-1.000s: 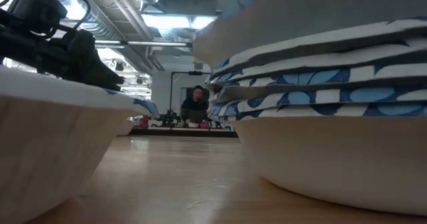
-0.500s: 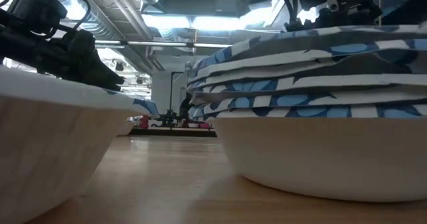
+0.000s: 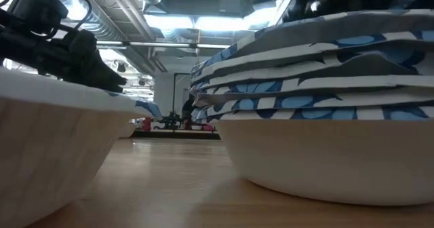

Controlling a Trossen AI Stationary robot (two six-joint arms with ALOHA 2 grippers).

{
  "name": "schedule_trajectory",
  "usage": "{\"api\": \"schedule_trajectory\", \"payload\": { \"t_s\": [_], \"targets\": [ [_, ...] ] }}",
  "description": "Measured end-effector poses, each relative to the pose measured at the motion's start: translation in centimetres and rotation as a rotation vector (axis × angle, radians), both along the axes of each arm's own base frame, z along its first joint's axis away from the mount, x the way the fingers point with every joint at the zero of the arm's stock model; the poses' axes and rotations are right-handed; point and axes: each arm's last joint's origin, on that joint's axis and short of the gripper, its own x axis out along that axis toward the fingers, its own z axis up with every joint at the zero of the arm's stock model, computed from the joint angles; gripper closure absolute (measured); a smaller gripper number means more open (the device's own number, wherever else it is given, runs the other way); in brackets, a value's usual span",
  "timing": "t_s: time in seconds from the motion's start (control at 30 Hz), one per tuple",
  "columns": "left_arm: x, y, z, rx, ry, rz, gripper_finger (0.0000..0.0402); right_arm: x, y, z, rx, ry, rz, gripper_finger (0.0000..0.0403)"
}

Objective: Nest bowls inside each other
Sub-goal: Stack the blue patterned bowl on the blue patterned bowls

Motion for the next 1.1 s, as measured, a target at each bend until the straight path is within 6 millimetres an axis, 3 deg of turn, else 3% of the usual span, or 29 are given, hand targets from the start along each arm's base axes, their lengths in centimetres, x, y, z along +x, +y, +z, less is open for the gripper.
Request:
{"api": "schedule_trajectory", "payload": {
  "t_s": [0.17, 0.37, 0.8, 0.93, 1.1],
  "targets": [
    [0.1, 0.1, 0.4, 0.013, -0.044, 0.015, 0.0256, -1.0, -0.8, 3.9, -0.281, -0.254, -0.166, 0.0216],
    [-0.1, 0.5, 0.7, 0.014, -0.074, 0.179, 0.0256, -2.1, -0.7, 7.5, -0.516, -0.484, -0.336, 0.0220],
    [0.0, 0.4, 0.9, 0.011, -0.095, 0.155, 0.0254, -2.3, -0.9, 7.9, -0.628, -0.501, -0.338, 0.0220],
    [0.1, 0.2, 0.9, -0.008, -0.100, 0.079, 0.0239, -4.0, -1.5, 8.3, -0.700, -0.430, -0.370, 0.0221],
    [0.2, 0.3, 1.4, 0.003, -0.144, 0.087, 0.0184, -7.3, -2.2, 9.7, -0.743, -0.389, -0.362, 0.0221]
  ]
}}
